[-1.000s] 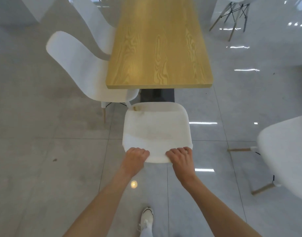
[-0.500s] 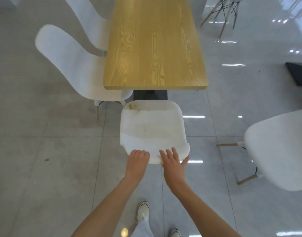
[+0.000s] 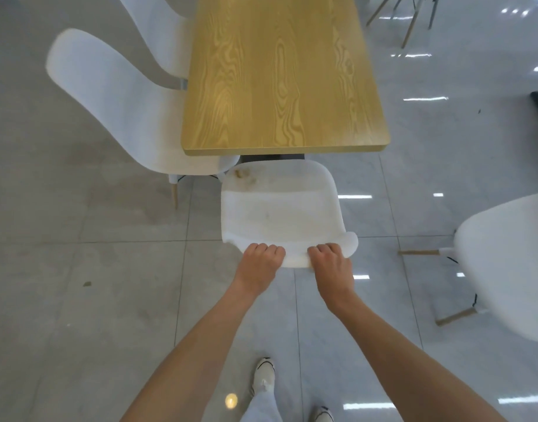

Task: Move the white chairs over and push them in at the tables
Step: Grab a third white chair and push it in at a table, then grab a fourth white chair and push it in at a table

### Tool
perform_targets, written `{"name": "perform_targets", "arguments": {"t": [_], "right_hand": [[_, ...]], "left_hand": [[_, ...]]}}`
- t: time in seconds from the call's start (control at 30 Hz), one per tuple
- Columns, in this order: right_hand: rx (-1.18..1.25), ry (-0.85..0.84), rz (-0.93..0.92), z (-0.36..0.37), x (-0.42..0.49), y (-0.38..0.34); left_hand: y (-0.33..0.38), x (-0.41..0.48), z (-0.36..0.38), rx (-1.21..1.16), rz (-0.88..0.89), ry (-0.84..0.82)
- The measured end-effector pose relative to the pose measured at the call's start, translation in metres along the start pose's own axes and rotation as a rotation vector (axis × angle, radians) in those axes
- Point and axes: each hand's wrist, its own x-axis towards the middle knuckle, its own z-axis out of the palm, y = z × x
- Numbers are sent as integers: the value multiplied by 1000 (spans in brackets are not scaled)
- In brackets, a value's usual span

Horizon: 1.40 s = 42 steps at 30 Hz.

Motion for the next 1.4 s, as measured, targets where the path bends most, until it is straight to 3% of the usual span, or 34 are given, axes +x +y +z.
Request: {"name": "perform_targets", "arguments": {"t": [0.47,0.77,0.87,1.0,1.17,1.4], "right_hand": [[142,-133,-43,2,-31,-11],[142,-92,-51,17,-49,-1],[171,-174,-36,6,-44,2],[175,-382,-164,-14,-44,20],[111,-142,-175,-59,-74,80],[283,119,56,-148,-153,291]], "left_hand": [[7,-31,8,-25,-48,-149],[17,-42,17,-2,73,-74],[16,-38,10,37,36,-105],[29,-36,3,79,-27,-249],[91,-16,-34,58,9,-400],[293,66,-117,-44,82,-31]]}}
